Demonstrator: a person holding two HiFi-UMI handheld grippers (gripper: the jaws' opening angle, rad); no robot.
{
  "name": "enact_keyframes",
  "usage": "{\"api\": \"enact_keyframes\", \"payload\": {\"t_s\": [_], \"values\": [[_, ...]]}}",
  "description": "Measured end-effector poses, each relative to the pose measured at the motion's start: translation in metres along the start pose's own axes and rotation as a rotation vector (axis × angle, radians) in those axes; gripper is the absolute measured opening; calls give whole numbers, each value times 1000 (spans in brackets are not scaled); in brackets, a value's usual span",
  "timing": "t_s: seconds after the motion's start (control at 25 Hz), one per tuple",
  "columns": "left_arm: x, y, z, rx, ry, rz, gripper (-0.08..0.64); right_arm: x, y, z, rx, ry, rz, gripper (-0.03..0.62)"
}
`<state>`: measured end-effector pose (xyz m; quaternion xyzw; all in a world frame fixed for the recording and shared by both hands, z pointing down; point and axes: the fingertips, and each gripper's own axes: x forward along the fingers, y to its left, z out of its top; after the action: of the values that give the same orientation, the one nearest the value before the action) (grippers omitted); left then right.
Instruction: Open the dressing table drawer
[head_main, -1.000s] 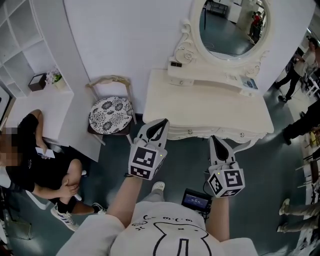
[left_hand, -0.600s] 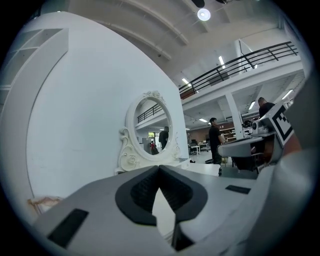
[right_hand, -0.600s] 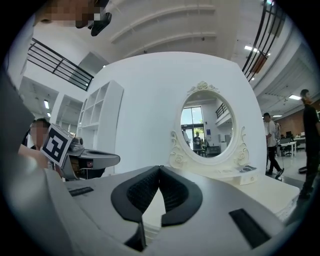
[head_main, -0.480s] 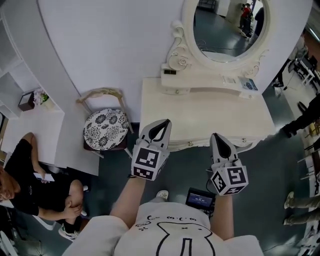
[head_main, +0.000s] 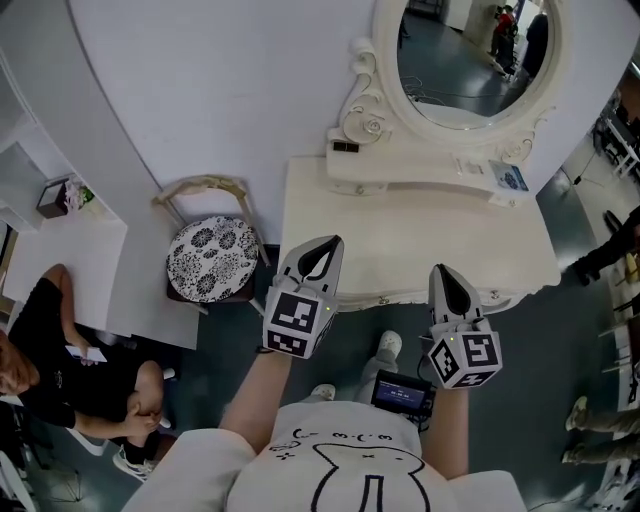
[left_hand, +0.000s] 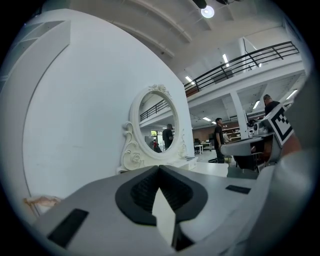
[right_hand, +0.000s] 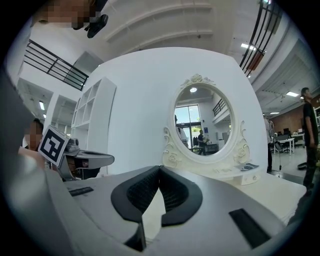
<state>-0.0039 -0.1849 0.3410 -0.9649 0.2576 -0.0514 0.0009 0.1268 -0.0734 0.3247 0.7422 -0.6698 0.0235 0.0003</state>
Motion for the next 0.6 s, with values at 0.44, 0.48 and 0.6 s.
{"api": "enact_keyframes", "payload": {"t_s": [0.44,0.48,0.6], "values": [[61,13,-8,-27,37,108,-3,64,-56,-5,11,19,102,15],[69,14,-8,-31,39,118,-3,70,-63,-6,12,22,111,15],[90,16,-10,-33,47,147,-3,88,-82,-10,-3,36,140,15]]}}
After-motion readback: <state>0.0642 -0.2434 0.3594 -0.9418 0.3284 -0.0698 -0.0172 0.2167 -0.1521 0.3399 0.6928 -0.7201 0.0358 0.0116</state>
